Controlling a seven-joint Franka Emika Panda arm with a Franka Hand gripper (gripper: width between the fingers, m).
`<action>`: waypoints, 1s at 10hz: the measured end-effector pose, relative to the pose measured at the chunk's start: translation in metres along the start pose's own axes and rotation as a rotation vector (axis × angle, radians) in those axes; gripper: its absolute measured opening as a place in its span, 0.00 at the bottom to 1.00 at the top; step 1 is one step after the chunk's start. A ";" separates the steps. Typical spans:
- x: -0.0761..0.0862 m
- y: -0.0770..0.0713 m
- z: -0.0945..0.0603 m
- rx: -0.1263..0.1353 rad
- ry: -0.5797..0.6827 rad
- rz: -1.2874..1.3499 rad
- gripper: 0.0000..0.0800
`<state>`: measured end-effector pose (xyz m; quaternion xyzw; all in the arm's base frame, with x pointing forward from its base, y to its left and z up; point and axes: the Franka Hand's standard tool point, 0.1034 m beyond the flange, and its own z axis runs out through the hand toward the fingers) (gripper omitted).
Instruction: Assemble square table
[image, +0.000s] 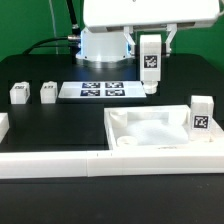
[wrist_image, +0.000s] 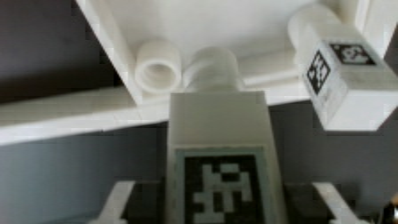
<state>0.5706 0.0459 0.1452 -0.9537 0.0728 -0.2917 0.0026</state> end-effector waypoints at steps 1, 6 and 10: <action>-0.001 0.001 0.003 -0.004 0.033 -0.012 0.36; 0.011 0.031 0.049 -0.049 0.038 -0.031 0.36; 0.000 0.034 0.079 -0.067 0.021 -0.051 0.36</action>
Offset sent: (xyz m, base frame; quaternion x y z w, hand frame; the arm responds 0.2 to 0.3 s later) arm 0.0343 -0.0070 -0.0180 0.0622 0.0138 0.0215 0.9977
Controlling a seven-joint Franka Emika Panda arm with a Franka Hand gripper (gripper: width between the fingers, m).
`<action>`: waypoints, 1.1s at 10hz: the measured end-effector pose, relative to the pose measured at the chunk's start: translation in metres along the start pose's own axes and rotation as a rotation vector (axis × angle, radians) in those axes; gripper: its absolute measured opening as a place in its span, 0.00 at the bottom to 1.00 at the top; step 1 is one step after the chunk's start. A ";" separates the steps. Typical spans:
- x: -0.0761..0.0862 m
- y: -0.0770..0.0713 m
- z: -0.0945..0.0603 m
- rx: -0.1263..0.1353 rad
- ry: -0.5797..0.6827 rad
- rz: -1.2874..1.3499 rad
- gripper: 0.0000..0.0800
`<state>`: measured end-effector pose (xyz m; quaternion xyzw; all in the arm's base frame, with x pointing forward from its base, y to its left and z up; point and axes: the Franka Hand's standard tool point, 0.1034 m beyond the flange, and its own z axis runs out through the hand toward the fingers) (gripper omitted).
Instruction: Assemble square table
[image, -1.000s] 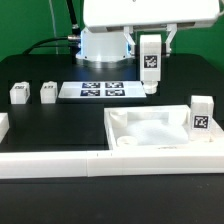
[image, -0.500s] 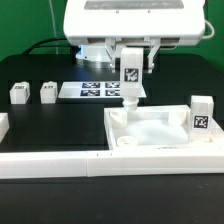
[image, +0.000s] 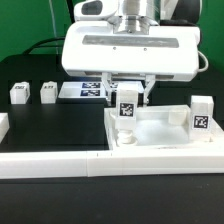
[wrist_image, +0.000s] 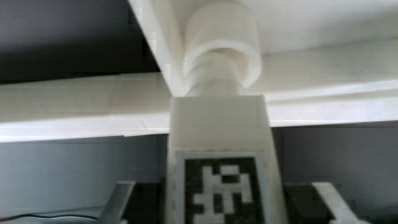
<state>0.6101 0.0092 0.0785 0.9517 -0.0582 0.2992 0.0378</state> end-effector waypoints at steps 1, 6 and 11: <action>-0.003 0.000 0.001 0.000 -0.015 -0.001 0.36; -0.007 -0.001 0.005 -0.003 -0.019 -0.006 0.36; -0.009 -0.001 0.006 -0.004 -0.026 -0.022 0.76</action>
Offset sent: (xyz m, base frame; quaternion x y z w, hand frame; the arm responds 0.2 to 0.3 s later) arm 0.0016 0.0031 -0.0097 -0.0042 0.0087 0.0086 0.9999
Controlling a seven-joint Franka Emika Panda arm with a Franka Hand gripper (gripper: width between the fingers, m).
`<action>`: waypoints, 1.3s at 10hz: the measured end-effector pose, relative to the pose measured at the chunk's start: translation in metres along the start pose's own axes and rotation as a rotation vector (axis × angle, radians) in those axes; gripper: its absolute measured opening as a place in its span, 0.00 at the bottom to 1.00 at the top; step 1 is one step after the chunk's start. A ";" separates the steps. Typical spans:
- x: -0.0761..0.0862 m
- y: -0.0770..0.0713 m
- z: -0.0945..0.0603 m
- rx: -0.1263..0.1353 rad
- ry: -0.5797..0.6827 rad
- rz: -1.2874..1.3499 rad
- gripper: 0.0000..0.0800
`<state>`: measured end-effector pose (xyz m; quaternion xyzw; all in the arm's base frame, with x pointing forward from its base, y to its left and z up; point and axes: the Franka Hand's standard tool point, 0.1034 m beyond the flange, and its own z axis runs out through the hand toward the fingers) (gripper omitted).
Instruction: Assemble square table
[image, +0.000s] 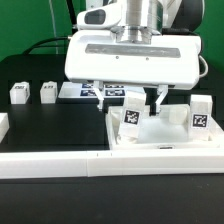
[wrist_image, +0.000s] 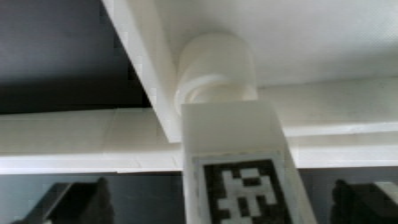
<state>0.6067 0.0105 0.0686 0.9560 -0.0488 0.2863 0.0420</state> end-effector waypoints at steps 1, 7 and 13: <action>0.000 0.000 0.000 0.000 0.000 -0.003 0.80; 0.012 0.002 -0.011 0.022 -0.144 0.015 0.81; 0.020 0.008 -0.001 0.042 -0.449 0.065 0.81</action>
Offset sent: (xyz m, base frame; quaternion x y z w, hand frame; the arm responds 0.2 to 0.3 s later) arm 0.0000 0.0000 0.0000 0.0000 0.0000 0.0000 1.0000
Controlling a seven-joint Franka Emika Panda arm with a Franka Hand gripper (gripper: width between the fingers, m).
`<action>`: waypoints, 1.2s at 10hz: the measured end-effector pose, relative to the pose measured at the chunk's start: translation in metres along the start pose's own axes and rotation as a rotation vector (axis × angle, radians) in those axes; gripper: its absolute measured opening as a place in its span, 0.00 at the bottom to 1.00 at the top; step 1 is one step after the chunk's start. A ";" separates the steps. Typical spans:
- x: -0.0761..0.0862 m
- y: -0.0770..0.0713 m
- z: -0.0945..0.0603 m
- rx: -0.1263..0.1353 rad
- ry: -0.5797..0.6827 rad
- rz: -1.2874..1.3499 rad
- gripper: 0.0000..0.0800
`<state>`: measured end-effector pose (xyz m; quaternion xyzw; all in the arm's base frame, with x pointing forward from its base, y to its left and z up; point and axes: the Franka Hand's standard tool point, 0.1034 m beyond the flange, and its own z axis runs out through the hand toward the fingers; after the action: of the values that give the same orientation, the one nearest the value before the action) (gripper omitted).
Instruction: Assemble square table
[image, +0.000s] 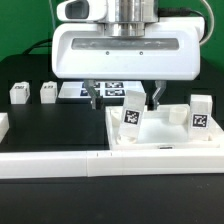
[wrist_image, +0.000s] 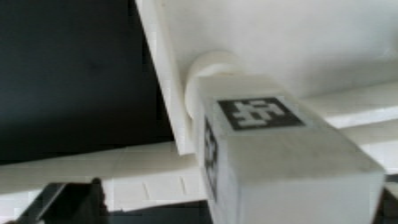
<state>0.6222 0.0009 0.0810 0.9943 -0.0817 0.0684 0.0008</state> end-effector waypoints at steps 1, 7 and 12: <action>0.000 -0.001 0.000 0.000 0.001 0.013 0.80; 0.000 -0.001 0.000 0.005 -0.001 0.361 0.36; 0.000 0.003 0.002 0.069 -0.044 1.129 0.36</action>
Offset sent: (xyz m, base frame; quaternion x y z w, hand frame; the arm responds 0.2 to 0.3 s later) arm 0.0000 0.0000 0.0000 0.0000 0.0000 0.1938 0.9810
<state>0.6217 -0.0018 0.0789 0.7969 -0.5987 0.0402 -0.0703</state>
